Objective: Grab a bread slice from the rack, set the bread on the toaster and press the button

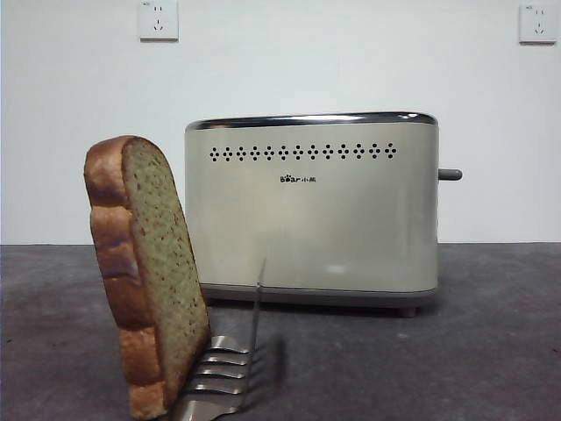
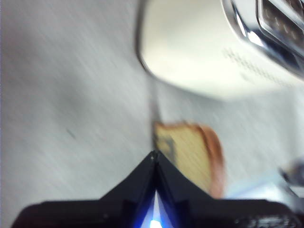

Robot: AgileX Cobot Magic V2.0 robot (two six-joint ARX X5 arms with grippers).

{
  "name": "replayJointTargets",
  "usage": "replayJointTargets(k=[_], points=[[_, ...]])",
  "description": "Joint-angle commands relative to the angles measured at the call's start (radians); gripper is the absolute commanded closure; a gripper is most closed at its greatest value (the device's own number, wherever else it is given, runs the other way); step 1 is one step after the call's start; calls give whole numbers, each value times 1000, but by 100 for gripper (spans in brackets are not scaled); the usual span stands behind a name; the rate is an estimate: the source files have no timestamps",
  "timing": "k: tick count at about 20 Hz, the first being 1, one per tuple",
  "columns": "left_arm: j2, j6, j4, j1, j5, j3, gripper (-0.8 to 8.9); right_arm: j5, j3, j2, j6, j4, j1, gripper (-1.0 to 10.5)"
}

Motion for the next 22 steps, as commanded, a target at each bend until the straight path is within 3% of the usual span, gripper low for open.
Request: replayJointTargets(k=[1, 5, 9, 11, 22], points=[[38, 17, -22, -47, 24, 21, 818, -48, 6, 42, -48, 2, 0, 945], [97, 6, -15, -154, 45, 26, 783, -61, 6, 109, -52, 2, 0, 945], [137, -54, 67, -262, 34, 26, 395, -61, 6, 140, -58, 6, 0, 945], [151, -97, 133, -306, 29, 26, 317, -61, 6, 145, -58, 13, 0, 945], [317, -134, 154, -509, -205, 26, 316, -60, 6, 145, -58, 14, 0, 945]])
